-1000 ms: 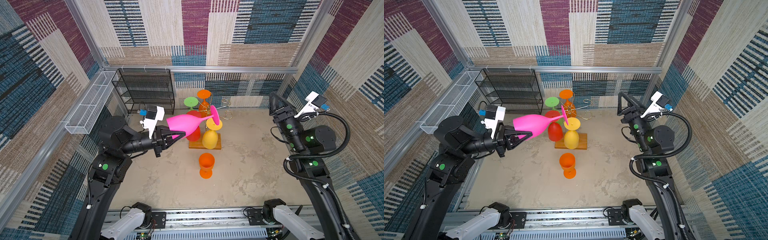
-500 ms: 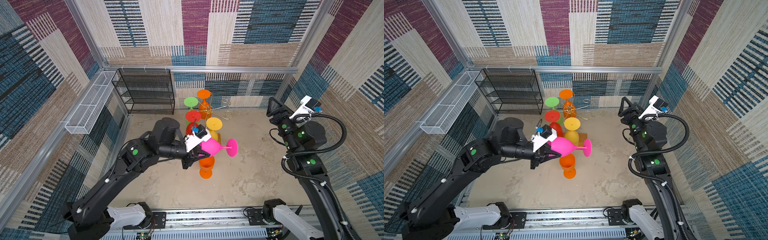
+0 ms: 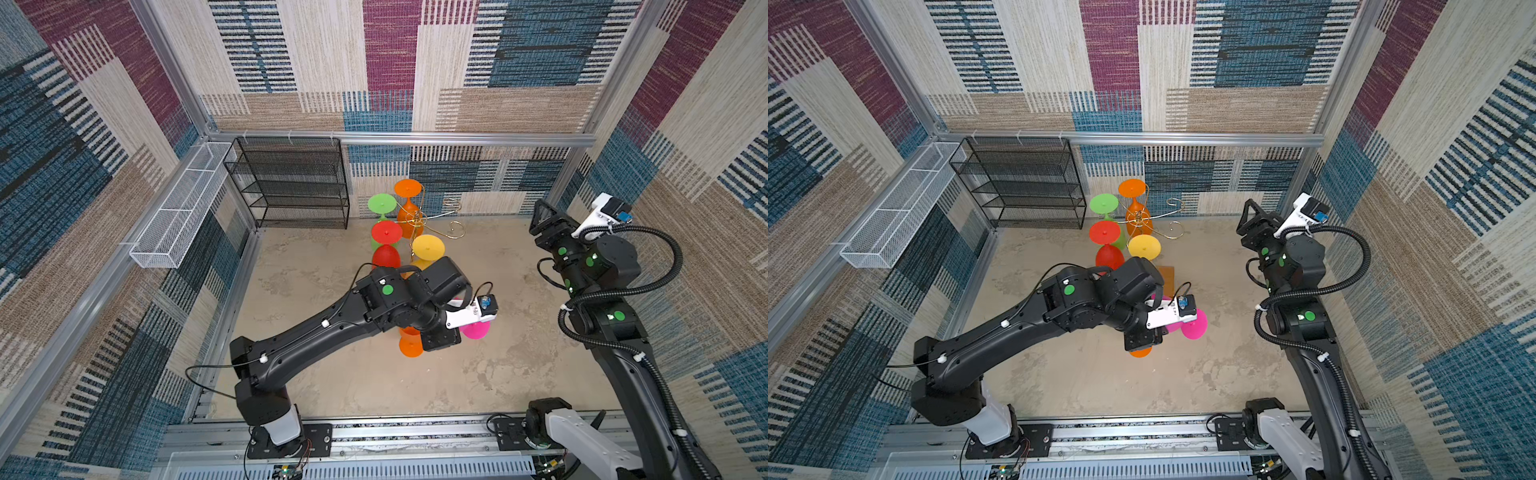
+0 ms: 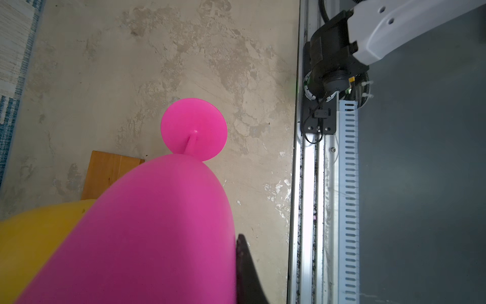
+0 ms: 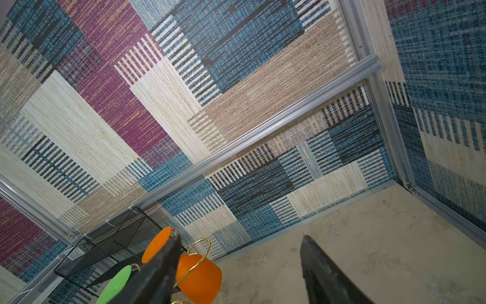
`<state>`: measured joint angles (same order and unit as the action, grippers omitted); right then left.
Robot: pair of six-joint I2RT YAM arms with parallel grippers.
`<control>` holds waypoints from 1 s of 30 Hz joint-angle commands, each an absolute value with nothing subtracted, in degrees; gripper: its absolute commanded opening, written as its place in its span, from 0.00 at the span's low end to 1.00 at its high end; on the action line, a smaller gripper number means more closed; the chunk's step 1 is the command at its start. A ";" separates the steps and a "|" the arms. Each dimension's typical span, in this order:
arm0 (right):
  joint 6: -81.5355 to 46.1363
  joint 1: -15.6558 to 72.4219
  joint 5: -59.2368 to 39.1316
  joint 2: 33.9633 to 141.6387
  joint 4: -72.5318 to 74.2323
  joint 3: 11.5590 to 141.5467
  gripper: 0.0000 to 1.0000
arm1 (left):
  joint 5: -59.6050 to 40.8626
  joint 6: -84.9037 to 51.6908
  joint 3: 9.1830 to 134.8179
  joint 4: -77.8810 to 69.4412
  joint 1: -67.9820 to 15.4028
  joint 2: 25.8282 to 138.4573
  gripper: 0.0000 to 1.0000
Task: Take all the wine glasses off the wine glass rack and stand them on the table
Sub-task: 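Lower the pink glass upright beside the orange glass with the left gripper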
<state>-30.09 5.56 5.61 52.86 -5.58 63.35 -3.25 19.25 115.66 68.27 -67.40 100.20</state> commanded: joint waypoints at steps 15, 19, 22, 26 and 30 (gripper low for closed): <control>-27.42 3.69 7.86 52.43 -6.50 60.67 0.73 | 4.75 24.72 132.60 81.83 -69.07 124.99 0.00; -27.50 3.52 7.14 52.86 -6.53 60.47 0.73 | 4.42 24.10 133.36 81.78 -68.73 127.63 0.00; -27.58 3.43 6.77 53.22 -6.46 60.47 0.73 | 4.99 23.92 133.66 81.83 -68.39 128.97 0.00; -27.60 3.34 6.10 53.62 -6.37 60.56 0.73 | 4.83 23.83 133.98 81.83 -67.72 129.79 0.00; -27.69 3.20 5.82 53.78 -6.34 60.42 0.73 | 5.35 23.86 134.55 81.83 -67.07 130.57 0.00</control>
